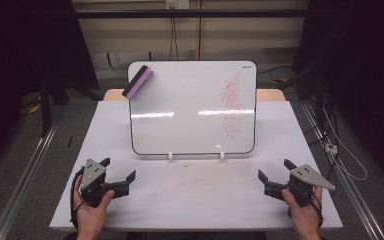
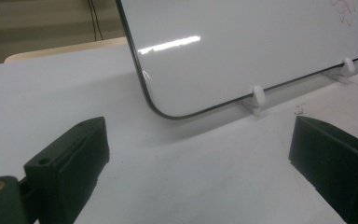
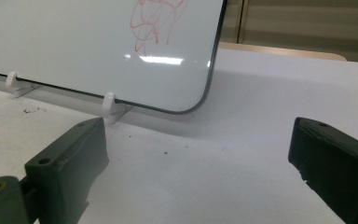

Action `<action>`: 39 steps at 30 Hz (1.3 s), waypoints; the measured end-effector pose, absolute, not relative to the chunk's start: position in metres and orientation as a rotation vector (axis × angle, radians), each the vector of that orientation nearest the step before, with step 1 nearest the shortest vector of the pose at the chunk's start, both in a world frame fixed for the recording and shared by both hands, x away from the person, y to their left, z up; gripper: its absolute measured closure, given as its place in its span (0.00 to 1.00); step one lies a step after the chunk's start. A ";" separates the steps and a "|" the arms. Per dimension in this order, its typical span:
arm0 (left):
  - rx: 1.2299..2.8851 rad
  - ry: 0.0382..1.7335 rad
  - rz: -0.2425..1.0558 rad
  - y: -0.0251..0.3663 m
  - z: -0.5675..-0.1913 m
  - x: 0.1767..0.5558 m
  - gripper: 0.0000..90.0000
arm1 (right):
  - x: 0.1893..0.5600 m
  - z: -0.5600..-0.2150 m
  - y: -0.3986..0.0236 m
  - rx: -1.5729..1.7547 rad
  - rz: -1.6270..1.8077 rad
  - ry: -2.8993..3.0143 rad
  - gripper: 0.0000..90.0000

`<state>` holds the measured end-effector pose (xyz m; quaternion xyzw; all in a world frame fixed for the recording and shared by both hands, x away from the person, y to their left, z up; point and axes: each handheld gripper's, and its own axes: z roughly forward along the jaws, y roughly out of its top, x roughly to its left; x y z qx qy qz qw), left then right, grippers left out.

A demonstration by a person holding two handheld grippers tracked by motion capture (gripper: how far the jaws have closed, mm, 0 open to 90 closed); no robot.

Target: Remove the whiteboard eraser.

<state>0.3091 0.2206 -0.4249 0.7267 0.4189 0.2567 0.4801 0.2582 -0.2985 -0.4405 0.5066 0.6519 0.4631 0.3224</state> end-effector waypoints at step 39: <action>1.873 0.854 0.620 0.200 -0.381 0.326 0.06 | 0.262 -0.443 -0.296 1.337 1.214 1.732 0.05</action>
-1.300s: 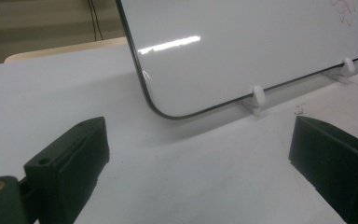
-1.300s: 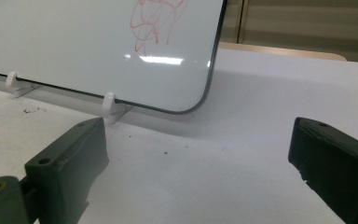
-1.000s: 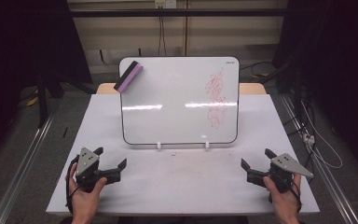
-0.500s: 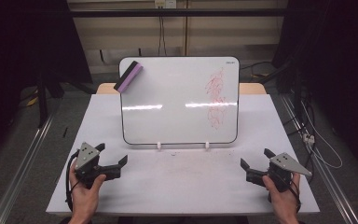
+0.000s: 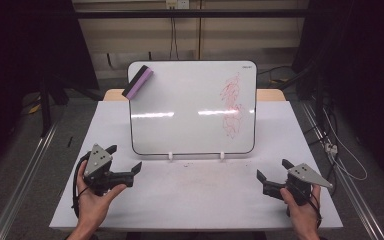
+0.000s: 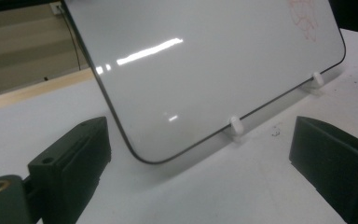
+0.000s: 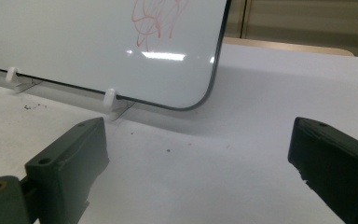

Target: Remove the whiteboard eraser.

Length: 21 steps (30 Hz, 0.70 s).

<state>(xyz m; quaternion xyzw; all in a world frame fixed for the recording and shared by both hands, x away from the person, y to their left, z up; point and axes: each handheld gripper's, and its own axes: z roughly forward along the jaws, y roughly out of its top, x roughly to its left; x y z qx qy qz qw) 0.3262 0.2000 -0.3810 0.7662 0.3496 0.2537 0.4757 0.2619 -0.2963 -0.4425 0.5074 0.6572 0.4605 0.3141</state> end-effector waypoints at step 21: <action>1.886 0.815 0.639 0.186 -0.343 0.362 0.08 | 0.263 -0.443 -0.295 1.337 1.211 1.741 0.05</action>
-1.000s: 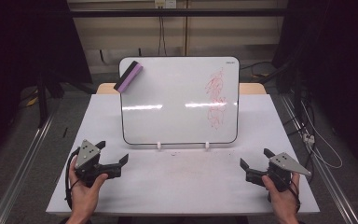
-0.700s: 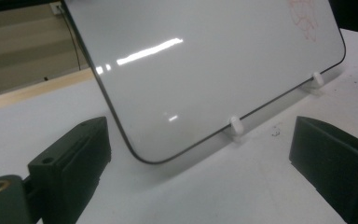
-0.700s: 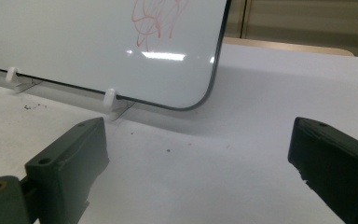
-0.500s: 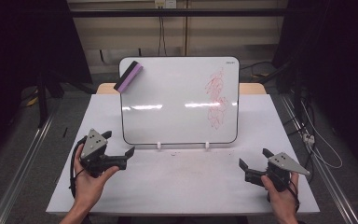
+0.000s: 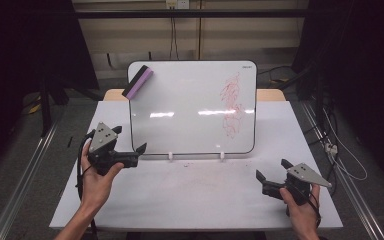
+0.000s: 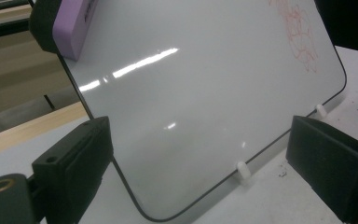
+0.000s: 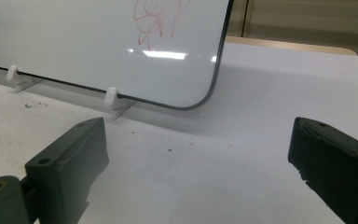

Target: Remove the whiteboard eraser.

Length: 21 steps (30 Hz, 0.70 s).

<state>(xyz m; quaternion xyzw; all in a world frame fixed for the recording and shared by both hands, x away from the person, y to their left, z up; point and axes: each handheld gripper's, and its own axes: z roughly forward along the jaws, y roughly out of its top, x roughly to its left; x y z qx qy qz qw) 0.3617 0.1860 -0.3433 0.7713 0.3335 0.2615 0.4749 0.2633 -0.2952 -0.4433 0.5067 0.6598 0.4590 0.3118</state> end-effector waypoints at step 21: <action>1.961 0.765 0.874 0.179 -0.316 0.401 0.08 | 0.264 -0.444 -0.295 1.339 1.209 1.744 0.05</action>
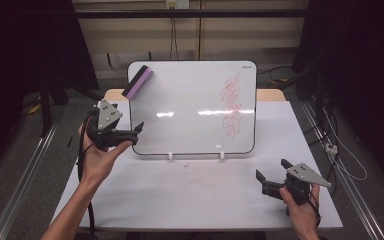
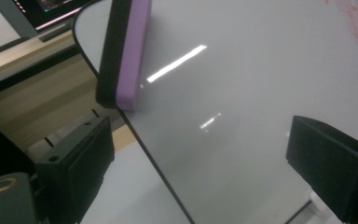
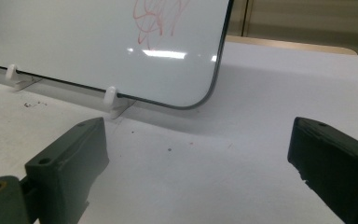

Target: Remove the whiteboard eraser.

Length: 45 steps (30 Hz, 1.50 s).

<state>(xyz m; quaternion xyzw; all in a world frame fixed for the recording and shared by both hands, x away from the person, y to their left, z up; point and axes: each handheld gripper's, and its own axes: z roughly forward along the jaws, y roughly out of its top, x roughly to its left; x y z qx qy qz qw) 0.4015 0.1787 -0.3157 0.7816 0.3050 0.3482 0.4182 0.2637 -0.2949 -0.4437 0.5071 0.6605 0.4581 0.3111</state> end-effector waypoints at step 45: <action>2.125 0.769 1.089 0.159 -0.309 0.481 0.70 | 0.264 -0.444 -0.295 1.335 1.203 1.755 0.05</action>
